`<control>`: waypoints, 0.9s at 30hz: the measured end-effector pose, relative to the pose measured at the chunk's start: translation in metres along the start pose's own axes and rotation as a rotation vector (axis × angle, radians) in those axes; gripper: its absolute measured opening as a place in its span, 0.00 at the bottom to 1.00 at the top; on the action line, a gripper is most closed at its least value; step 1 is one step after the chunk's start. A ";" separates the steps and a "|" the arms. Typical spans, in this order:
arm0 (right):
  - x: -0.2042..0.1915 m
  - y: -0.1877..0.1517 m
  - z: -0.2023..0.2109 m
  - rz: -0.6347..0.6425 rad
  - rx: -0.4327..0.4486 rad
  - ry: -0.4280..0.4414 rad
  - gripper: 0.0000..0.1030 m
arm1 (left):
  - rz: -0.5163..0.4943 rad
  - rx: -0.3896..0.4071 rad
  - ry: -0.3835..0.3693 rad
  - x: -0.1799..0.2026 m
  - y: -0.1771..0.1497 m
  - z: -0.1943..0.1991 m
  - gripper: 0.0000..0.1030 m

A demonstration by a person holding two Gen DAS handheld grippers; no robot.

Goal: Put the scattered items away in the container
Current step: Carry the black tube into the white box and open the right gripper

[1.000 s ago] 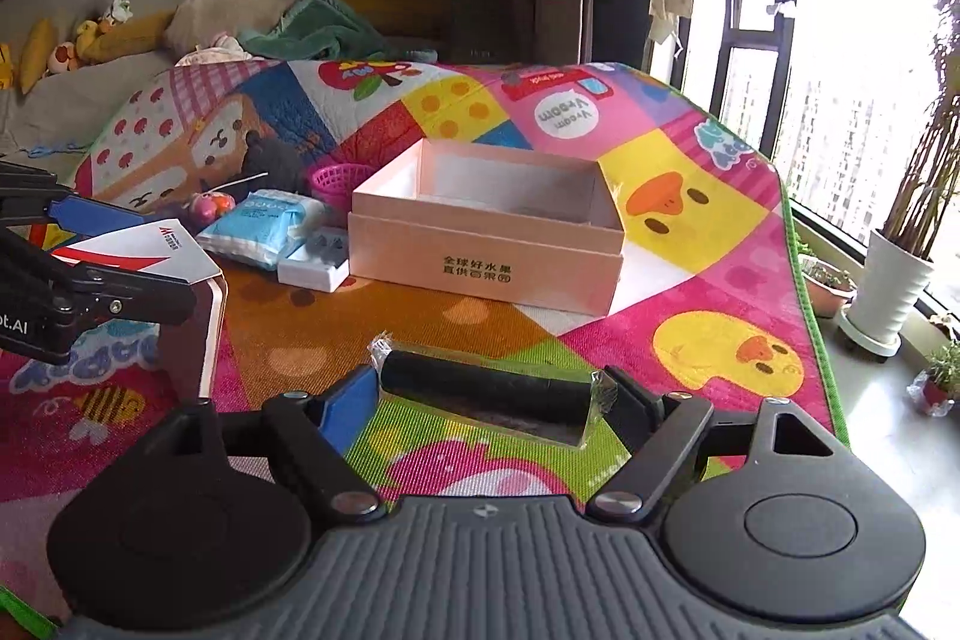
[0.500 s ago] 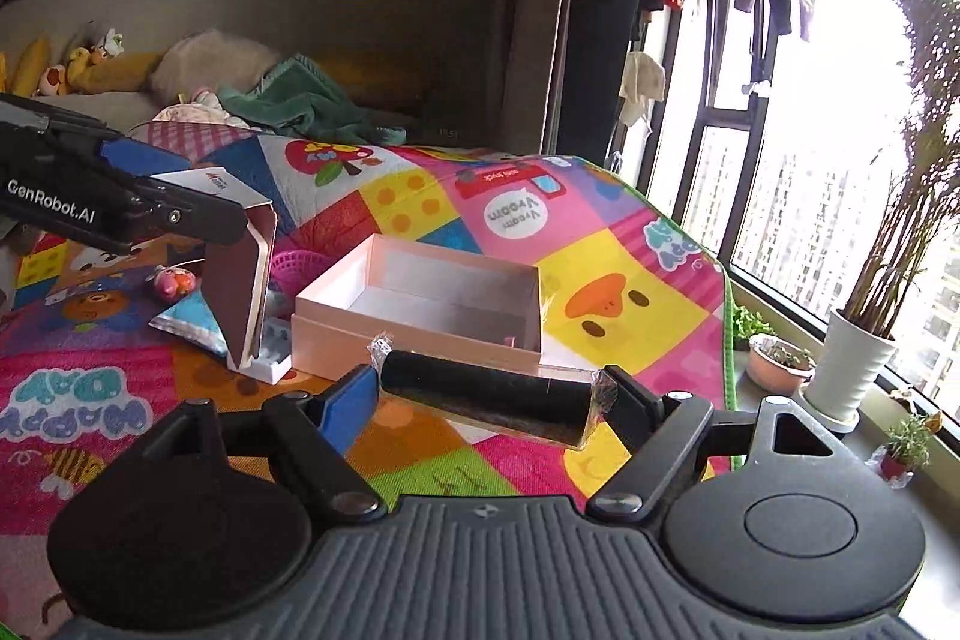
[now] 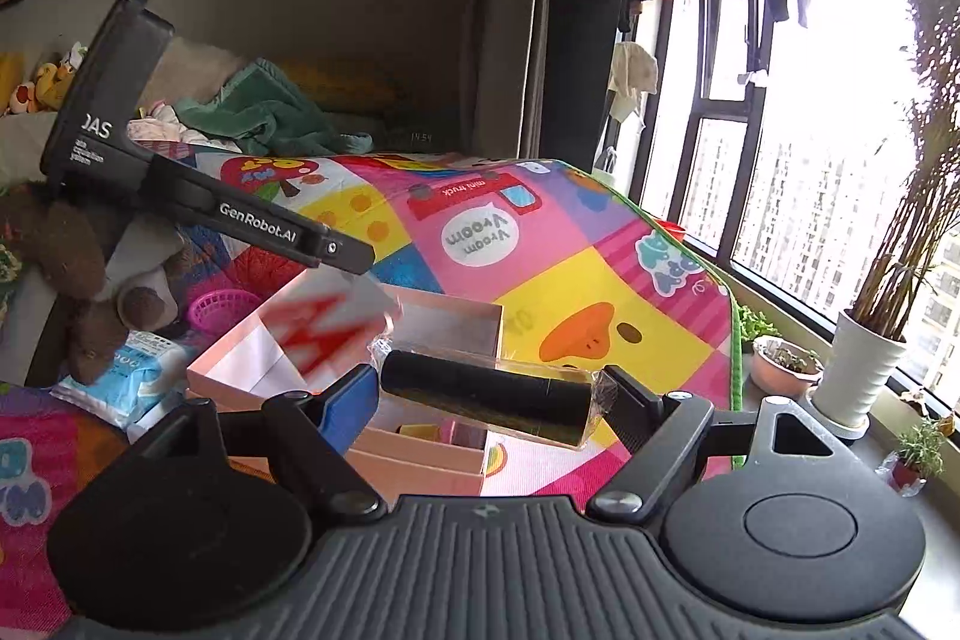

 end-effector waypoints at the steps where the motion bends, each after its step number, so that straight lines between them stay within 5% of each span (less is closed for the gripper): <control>1: 0.001 0.000 -0.007 -0.002 -0.004 -0.001 0.78 | 0.013 -0.006 0.010 -0.007 -0.004 -0.001 0.93; 7: -0.003 0.000 -0.051 -0.049 -0.047 0.046 0.78 | 0.032 -0.011 0.072 -0.032 -0.032 0.053 0.97; 16: -0.030 0.019 -0.145 -0.151 -0.076 0.152 0.81 | 0.039 -0.059 0.078 -0.021 -0.089 0.137 1.00; 21: -0.019 0.022 -0.129 -0.170 -0.069 0.129 0.81 | 0.127 -0.110 0.114 -0.035 -0.116 0.161 1.00; 27: -0.024 0.004 -0.079 -0.078 -0.089 0.086 0.82 | 0.175 -0.144 0.252 -0.068 -0.134 0.166 1.00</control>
Point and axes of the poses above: each gripper's, at about its wrist camera, not at the fingertips, and z roughly against the way its jaws point, x to its right, y to its top, the point moved 7 cm from there along -z, roughly the way its jaws point, and after that the axes turned 14 degrees about x, right-handed, at the moved point
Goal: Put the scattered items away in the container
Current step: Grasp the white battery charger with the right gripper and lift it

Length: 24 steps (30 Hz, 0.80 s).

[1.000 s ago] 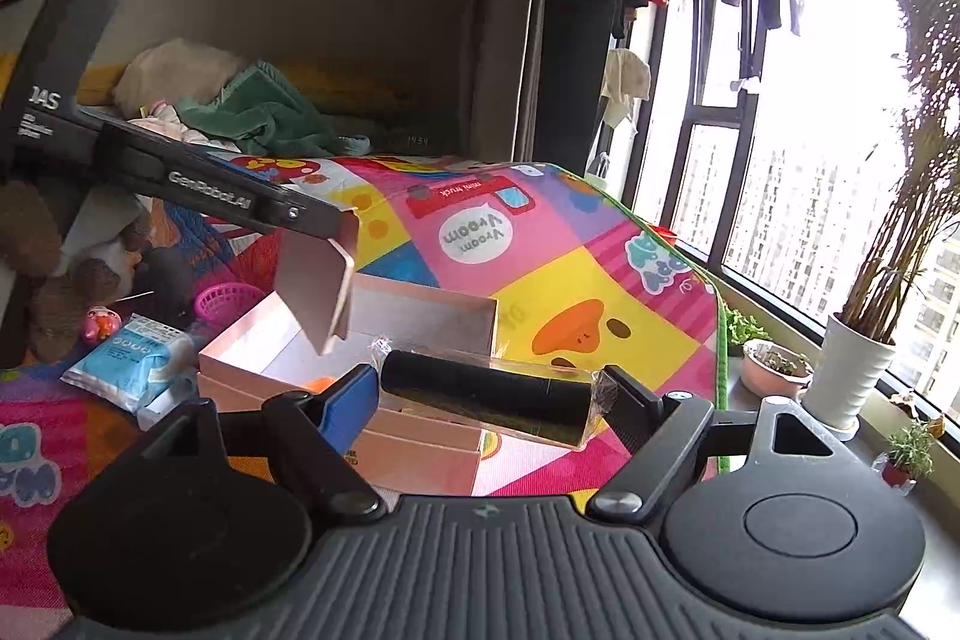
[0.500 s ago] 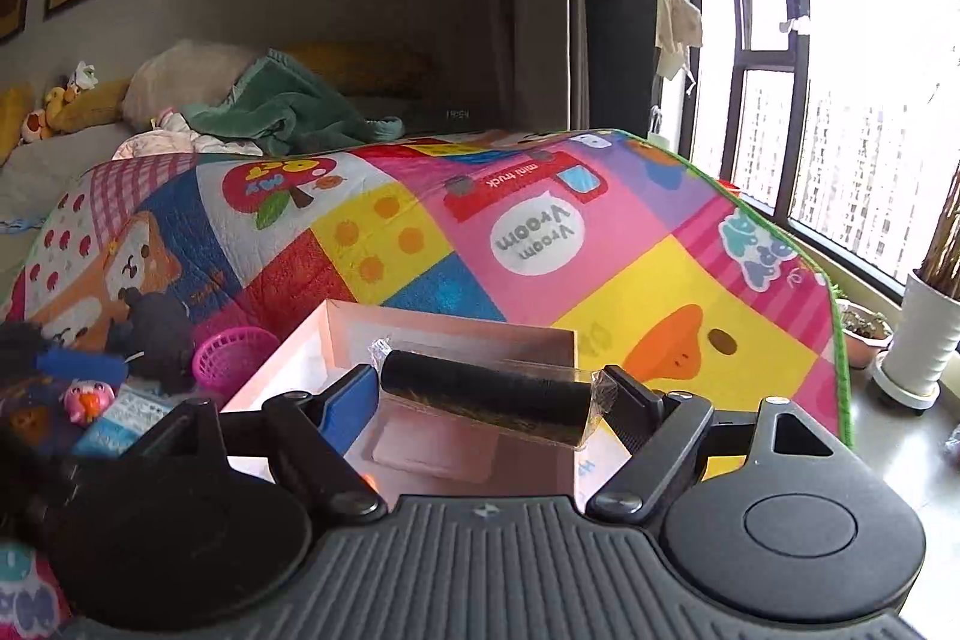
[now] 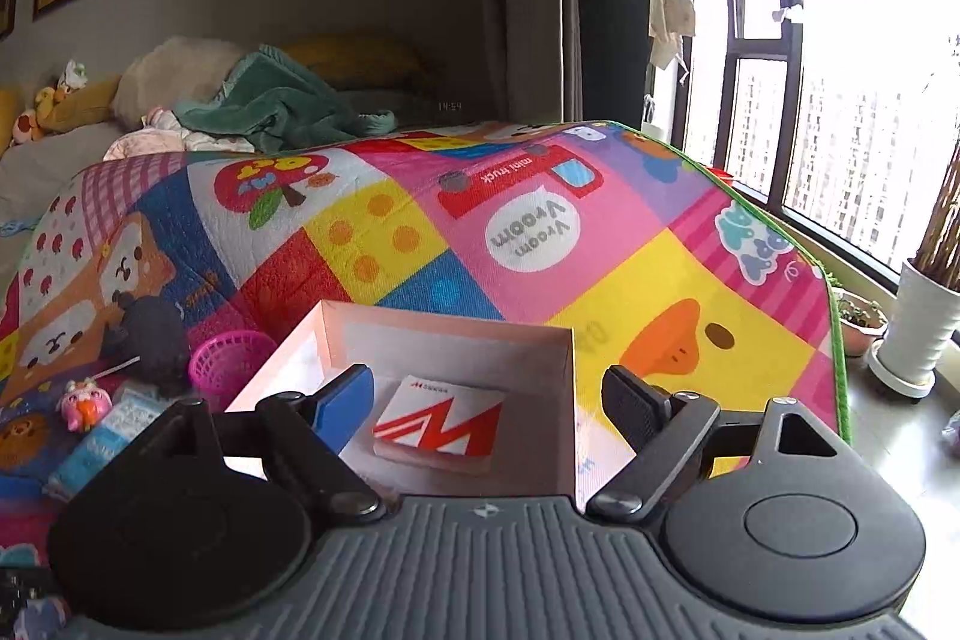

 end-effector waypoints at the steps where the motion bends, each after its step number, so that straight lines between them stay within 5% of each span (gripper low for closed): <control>1: -0.007 -0.004 0.008 0.027 -0.001 0.003 0.82 | 0.001 0.004 0.026 -0.004 -0.001 0.001 1.00; 8: -0.092 -0.039 0.044 0.089 -0.061 0.189 0.81 | 0.068 0.028 0.154 -0.035 -0.004 0.013 1.00; 12: -0.146 -0.065 0.041 0.122 -0.134 0.291 0.67 | 0.164 0.099 0.197 -0.052 -0.004 0.028 1.00; 17: -0.182 -0.081 0.017 0.143 -0.179 0.295 0.67 | 0.268 0.165 0.242 -0.068 -0.003 0.038 1.00; 21: -0.190 -0.088 -0.004 0.170 -0.210 0.202 0.67 | 0.252 0.180 0.235 -0.065 -0.001 0.039 1.00; 23: -0.190 -0.090 -0.006 0.164 -0.225 0.199 0.50 | 0.236 0.189 0.229 -0.062 0.000 0.041 1.00; 24: -0.190 -0.090 -0.004 0.166 -0.227 0.207 0.49 | 0.231 0.191 0.226 -0.061 0.000 0.041 1.00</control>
Point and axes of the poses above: each gripper's, at about its wrist camera, not at the fingertips, and z roughly against the way its jaws point, x to its right, y to its top, the point moved 7 cm from there along -z, roughly the way its jaws point, and after that the axes turned 14 degrees about x, right-handed, at the moved point
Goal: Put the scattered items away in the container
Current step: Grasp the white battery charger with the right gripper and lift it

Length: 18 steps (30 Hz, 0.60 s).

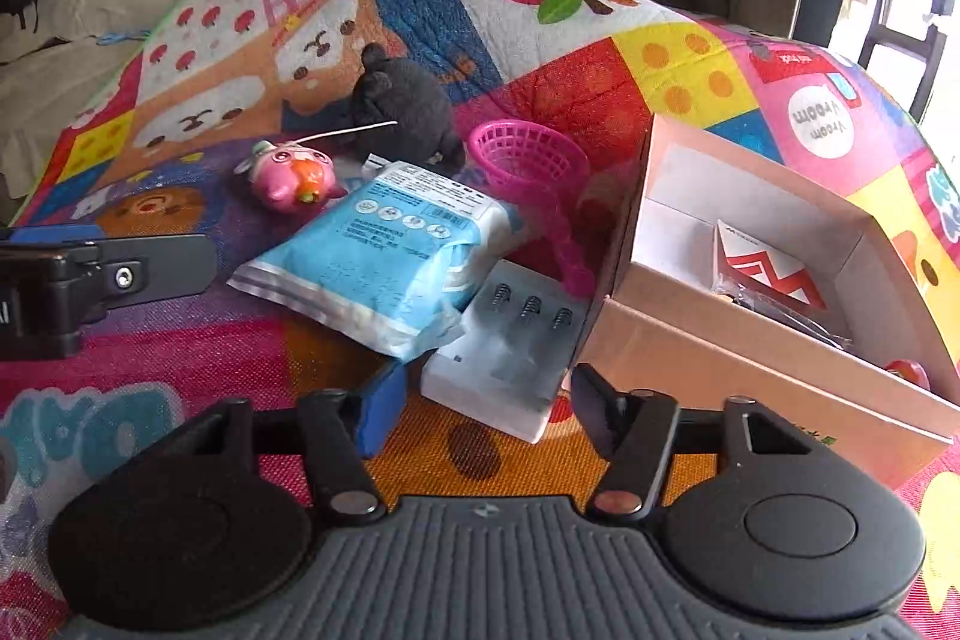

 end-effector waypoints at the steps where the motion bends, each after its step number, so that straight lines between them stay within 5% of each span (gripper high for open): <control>1: 0.001 -0.001 0.004 0.009 -0.002 0.001 0.48 | -0.002 -0.001 -0.001 0.001 0.000 0.000 1.00; 7: 0.011 -0.019 0.065 0.040 0.004 0.106 0.46 | -0.027 -0.016 -0.015 0.005 -0.003 0.001 1.00; 11: 0.030 -0.040 0.107 0.077 0.000 0.099 0.46 | -0.060 -0.036 -0.035 0.014 -0.007 0.003 1.00; 14: 0.056 -0.055 0.126 0.070 -0.012 0.035 0.47 | -0.077 -0.055 -0.053 0.023 -0.011 0.006 1.00; 18: 0.093 -0.070 0.136 0.041 -0.017 -0.112 0.61 | -0.120 -0.093 -0.108 0.043 -0.021 0.010 1.00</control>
Point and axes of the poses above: each gripper's, at about its wrist camera, not at the fingertips, and z roughly against the way its jaws point, x to its right, y to its top, the point moved 7 cm from there along -z, roughly the way its jaws point, and after that the axes turned 14 degrees about x, right-handed, at the moved point
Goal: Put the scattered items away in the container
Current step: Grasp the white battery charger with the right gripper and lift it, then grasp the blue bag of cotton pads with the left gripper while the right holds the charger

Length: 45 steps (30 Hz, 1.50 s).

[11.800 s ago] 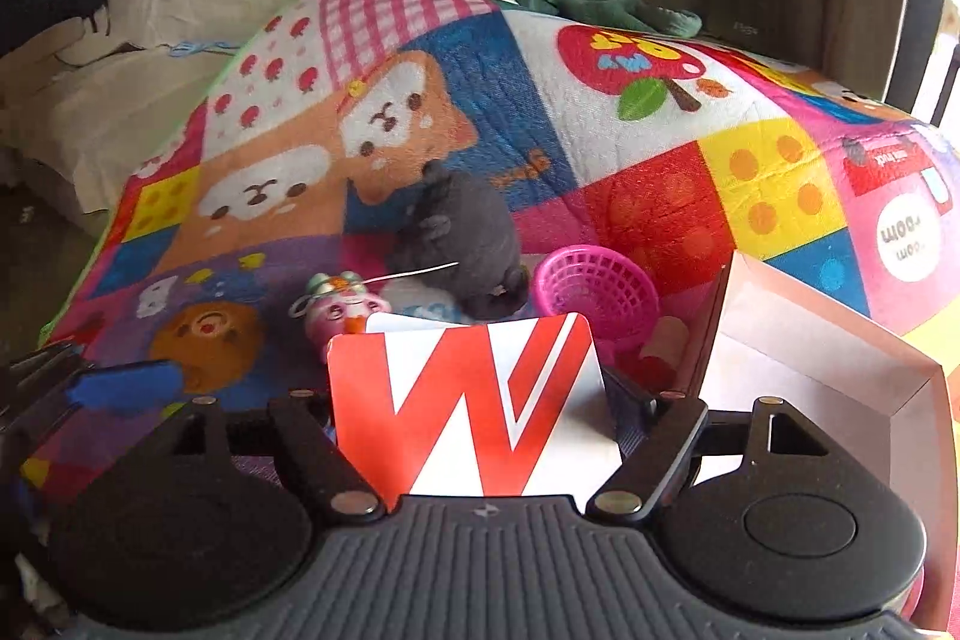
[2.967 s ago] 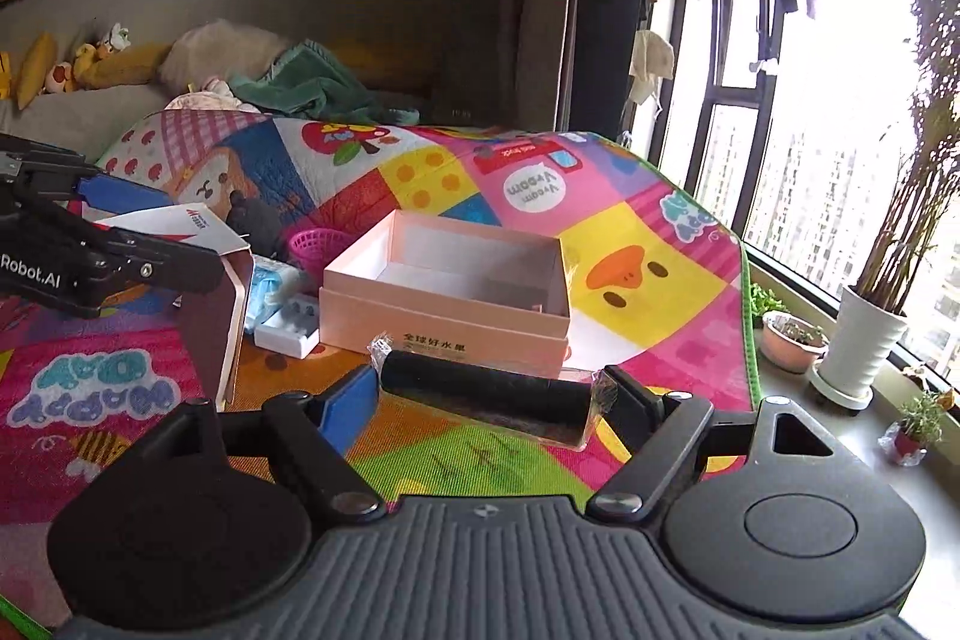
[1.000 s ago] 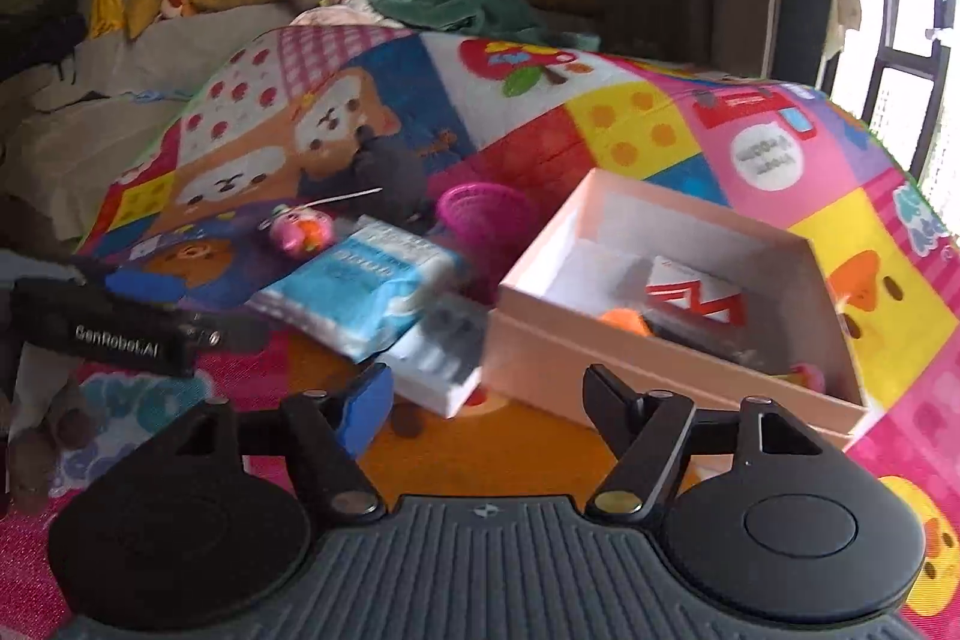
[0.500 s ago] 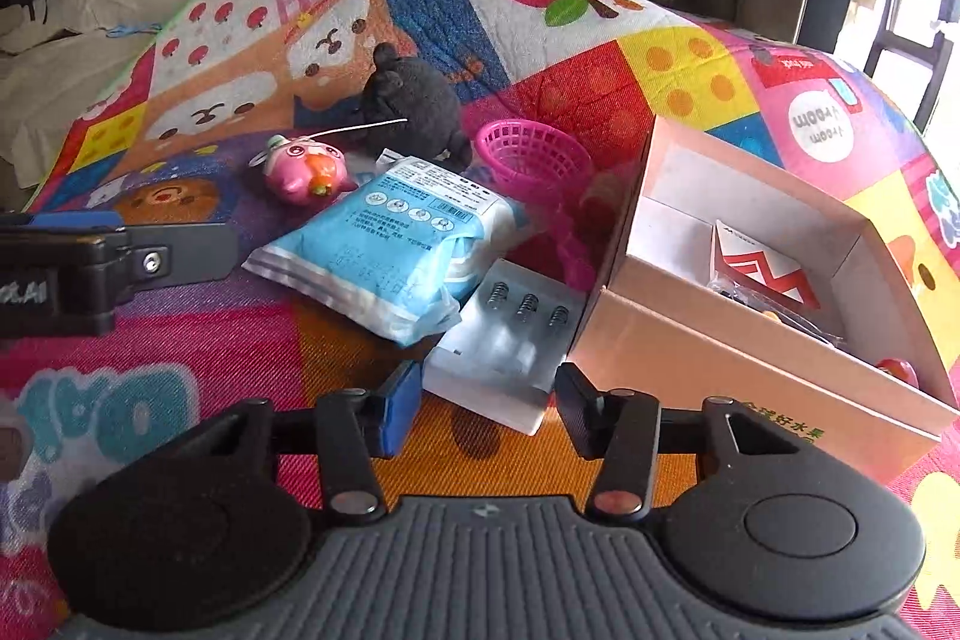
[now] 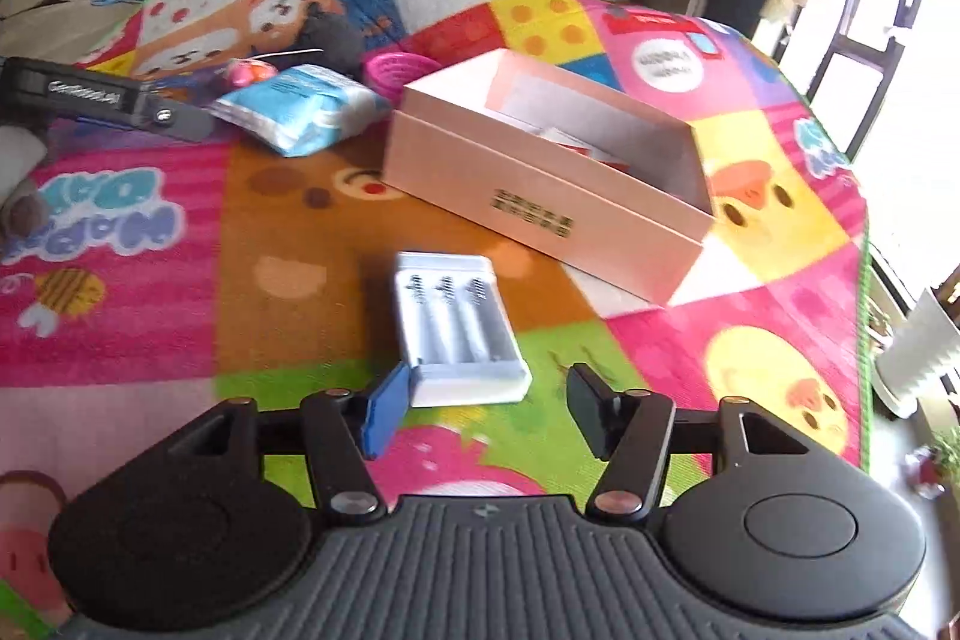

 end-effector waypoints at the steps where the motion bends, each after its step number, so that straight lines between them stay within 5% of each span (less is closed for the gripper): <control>1: 0.007 -0.003 0.001 -0.032 0.001 -0.006 0.63 | -0.022 -0.005 -0.012 0.006 -0.001 0.000 1.00; 7: 0.020 -0.007 0.000 -0.154 0.071 -0.024 0.86 | -0.168 -0.004 -0.068 0.040 0.003 -0.011 1.00; 14: 0.028 -0.003 -0.011 -0.310 0.147 -0.076 0.97 | -0.337 -0.008 0.005 0.055 0.021 -0.068 1.00; 18: 0.033 -0.007 -0.018 -0.358 0.152 -0.102 1.00 | -0.320 -0.077 0.053 0.047 0.017 -0.097 1.00; 23: 0.040 -0.015 -0.026 -0.435 0.105 -0.075 1.00 | -0.313 -0.067 0.066 0.041 0.016 -0.098 0.98; 26: 0.043 -0.019 -0.032 -0.475 0.067 -0.072 1.00 | -0.311 -0.082 0.064 0.039 0.013 -0.098 0.75; 33: 0.042 -0.021 -0.030 -0.479 0.069 -0.082 1.00 | -0.316 -0.090 0.057 0.036 0.014 -0.082 0.63; 45: 0.042 -0.022 -0.029 -0.484 0.069 -0.080 1.00 | -0.225 -0.168 -0.148 0.072 -0.019 -0.001 0.67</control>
Point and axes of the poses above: each gripper's, at about its wrist camera, not at the fingertips, and z roughly against the way its jaws point, x to its right, y to its top, the point moved 7 cm from there along -z, roughly the way its jaws point, and after that the axes turned 14 degrees about x, right-handed, at the moved point
